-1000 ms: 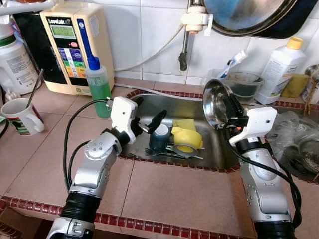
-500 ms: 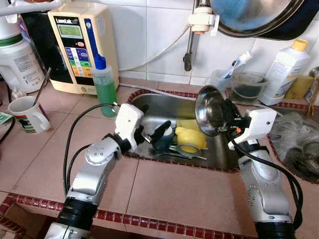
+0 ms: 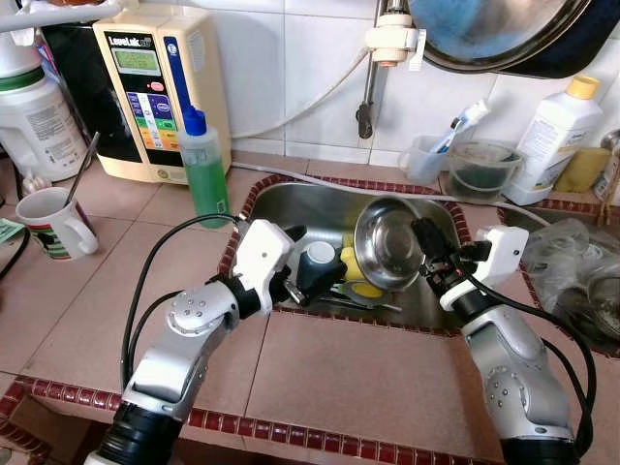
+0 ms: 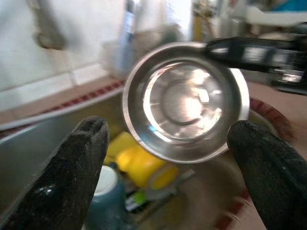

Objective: Kitchen organization

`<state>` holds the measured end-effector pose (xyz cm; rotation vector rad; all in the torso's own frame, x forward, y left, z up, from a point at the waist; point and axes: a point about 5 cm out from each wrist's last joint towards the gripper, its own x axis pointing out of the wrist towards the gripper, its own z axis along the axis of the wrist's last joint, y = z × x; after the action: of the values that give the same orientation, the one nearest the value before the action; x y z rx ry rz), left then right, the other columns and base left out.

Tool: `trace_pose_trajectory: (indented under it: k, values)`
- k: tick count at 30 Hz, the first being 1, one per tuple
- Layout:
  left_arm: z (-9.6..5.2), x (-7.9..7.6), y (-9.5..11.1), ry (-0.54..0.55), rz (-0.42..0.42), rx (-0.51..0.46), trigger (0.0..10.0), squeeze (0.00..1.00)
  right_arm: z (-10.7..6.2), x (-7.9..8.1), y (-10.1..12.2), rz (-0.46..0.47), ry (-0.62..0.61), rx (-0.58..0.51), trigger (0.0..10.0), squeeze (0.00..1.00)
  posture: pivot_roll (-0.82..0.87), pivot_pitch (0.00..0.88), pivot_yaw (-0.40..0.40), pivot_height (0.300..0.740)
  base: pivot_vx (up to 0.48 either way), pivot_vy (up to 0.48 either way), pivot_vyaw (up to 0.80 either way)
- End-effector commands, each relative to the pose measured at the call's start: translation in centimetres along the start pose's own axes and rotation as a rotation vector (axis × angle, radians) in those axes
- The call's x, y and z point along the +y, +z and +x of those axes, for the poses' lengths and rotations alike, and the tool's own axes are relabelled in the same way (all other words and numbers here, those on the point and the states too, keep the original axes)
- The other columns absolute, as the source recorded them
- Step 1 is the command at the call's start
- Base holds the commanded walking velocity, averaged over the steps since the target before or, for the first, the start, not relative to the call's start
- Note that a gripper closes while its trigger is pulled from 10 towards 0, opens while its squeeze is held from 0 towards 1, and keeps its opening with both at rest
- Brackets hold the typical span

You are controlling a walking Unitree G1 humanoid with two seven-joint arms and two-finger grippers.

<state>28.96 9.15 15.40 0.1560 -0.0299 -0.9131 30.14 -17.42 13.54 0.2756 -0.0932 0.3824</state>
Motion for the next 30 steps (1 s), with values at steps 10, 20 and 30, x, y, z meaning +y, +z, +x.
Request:
trace_pose_trajectory:
  k: [10,20,30]
  values:
    - [-0.3,-0.8,0.5,-0.045,0.011,0.017,10.0,0.00,0.0,-1.7,-1.3,0.126,-0.007,0.079,10.0,0.00,-0.02,0.007,0.007,0.740,0.000,0.000,0.00]
    - [-0.2,-0.7,0.7,-0.033,0.004,0.010,10.0,0.00,-0.5,-2.0,-2.7,0.180,-0.014,0.109,10.0,1.00,-0.02,0.000,0.008,0.740,0.000,0.000,0.00]
    - [-0.1,-0.6,0.9,-0.033,0.000,0.007,10.0,0.00,-0.5,-2.0,-2.5,0.190,0.002,0.089,10.0,1.00,-0.02,0.000,0.010,0.740,0.000,0.000,0.00]
